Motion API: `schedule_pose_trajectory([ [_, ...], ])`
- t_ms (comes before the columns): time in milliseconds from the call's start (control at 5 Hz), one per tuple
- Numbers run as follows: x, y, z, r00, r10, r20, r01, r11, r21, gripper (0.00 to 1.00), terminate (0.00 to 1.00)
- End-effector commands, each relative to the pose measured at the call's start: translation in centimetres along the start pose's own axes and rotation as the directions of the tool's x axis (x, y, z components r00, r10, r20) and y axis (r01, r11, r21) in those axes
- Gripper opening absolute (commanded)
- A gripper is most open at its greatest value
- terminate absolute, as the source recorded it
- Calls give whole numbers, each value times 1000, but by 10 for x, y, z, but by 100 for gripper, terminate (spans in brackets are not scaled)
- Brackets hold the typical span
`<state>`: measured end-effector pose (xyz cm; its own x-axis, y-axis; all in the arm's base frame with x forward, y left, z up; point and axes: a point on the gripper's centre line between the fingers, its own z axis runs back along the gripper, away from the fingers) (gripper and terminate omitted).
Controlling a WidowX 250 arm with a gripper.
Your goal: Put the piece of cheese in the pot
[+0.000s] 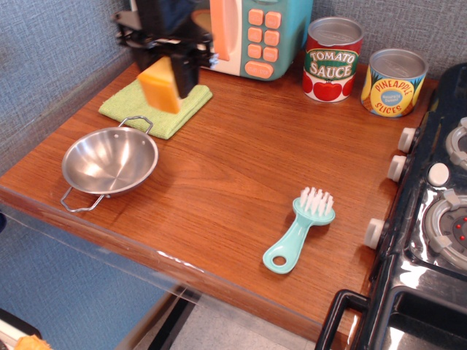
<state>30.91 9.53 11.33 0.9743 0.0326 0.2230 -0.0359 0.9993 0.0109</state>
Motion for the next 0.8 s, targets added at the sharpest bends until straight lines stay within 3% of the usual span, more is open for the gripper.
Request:
schedule_pose_trajectory([
  [0,-39,37,1,994,105,-42,-103,994,39,0,0],
  [200,-44,32,-11,992,78,-102,-72,996,60,0,0],
  [600,-43,24,-36,969,67,-239,-30,987,158,0,0],
])
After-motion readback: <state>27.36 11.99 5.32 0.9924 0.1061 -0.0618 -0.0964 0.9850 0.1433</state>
